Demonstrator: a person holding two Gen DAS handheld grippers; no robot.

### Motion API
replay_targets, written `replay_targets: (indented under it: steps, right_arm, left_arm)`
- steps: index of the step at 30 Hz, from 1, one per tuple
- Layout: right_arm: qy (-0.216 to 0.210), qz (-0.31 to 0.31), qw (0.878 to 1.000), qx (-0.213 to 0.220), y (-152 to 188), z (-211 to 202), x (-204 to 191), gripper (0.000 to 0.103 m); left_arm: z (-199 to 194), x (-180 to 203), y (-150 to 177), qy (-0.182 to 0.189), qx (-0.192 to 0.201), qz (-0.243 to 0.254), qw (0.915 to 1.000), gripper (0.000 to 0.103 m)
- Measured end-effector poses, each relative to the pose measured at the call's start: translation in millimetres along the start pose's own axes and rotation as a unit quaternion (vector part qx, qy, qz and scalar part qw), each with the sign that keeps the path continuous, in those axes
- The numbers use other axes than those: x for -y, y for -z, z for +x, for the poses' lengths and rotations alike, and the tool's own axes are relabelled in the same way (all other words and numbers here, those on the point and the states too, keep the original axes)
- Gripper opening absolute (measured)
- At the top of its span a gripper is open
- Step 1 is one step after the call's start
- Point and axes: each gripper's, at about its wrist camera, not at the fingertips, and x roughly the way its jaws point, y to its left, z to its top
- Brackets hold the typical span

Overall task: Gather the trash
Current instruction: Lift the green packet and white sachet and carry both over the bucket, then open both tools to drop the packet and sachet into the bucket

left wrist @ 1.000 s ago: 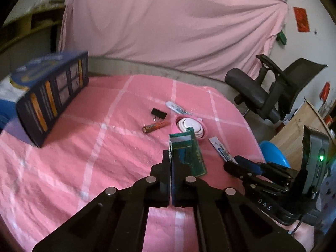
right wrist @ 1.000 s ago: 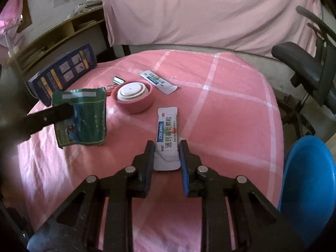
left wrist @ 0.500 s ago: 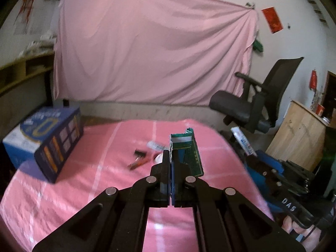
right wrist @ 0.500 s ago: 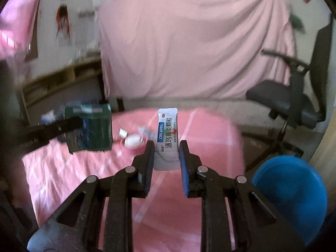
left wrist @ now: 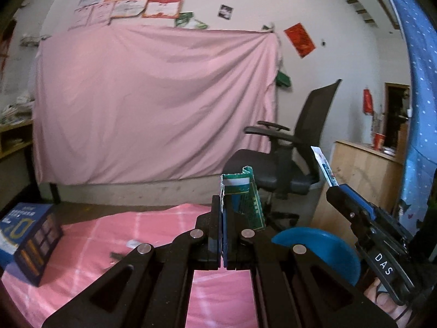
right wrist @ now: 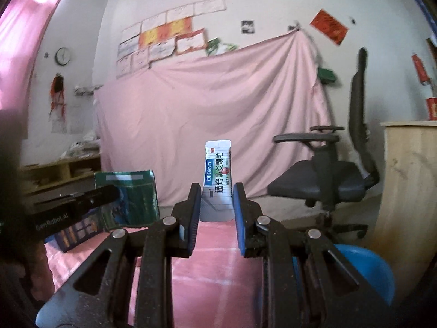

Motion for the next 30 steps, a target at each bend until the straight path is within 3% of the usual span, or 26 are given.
replay_targets:
  steps: [6, 17, 30]
  right_arm:
    - [0.04, 0.019, 0.999, 0.007, -1.7, -17.7, 35.6, 0.048]
    - [0.105, 0.049, 0.992, -0.041, 20.5, -31.3, 100.4, 0.048]
    - [0.137, 0.096, 0.981, -0.097, 41.6, -25.3, 136.4, 0.048]
  left_arm:
    - [21.1, 32.5, 0.7, 0.036, -0.004, 0.009, 0.9993, 0.0]
    - [75.3, 102.3, 16.8, 0.094, -0.052, 0.008, 0.9942, 0.0]
    - [109.1, 127.6, 42.6, 0.124, -0.117, 0.009, 0.9854, 0.0]
